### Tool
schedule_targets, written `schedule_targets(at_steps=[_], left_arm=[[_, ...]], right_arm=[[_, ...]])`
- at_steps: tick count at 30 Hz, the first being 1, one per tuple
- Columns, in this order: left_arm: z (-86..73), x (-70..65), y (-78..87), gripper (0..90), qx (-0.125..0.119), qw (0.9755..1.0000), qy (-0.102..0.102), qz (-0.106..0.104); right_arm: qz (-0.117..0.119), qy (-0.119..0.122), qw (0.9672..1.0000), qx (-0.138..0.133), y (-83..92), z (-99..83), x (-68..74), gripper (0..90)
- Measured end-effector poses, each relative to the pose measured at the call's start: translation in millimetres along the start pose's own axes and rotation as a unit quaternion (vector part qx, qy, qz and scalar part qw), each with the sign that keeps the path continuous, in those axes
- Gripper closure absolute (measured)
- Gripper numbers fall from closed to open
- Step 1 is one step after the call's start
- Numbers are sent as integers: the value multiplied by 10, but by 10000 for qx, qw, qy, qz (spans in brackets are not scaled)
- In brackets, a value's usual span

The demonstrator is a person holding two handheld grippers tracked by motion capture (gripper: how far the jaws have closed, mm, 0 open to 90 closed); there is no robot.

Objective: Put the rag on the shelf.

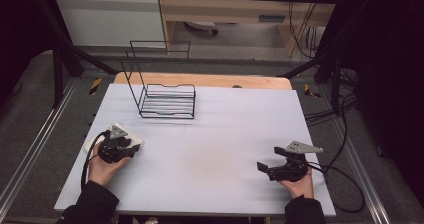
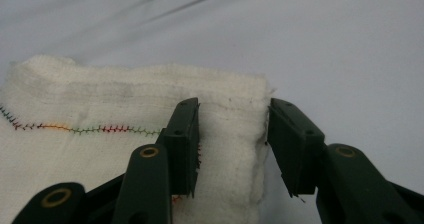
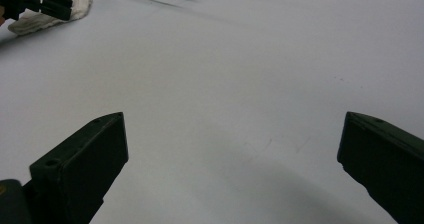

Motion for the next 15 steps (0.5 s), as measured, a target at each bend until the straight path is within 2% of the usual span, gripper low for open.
schedule_targets(at_steps=[4, 9, 15], left_arm=[[1, -15, -7, 586, 52, 9999, -75, 75], [1, -37, -2, 587, 65, 9999, -98, 60], [-5, -40, -1, 683, 29, 9999, -132, 105]], right_arm=[[-9, 5, 10000, 4, 3, 0, -4, 4], [9, 11, 10000, -1, 5, 2, -2, 4], [-12, -4, 10000, -21, 5, 7, -3, 4]])
Point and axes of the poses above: each handheld gripper's, and its own axes: y roughly backward along the jaws, z roughly out of its top, x roughly to its left, the point moved 9 cm from there along -y, roughly forward along the jaws
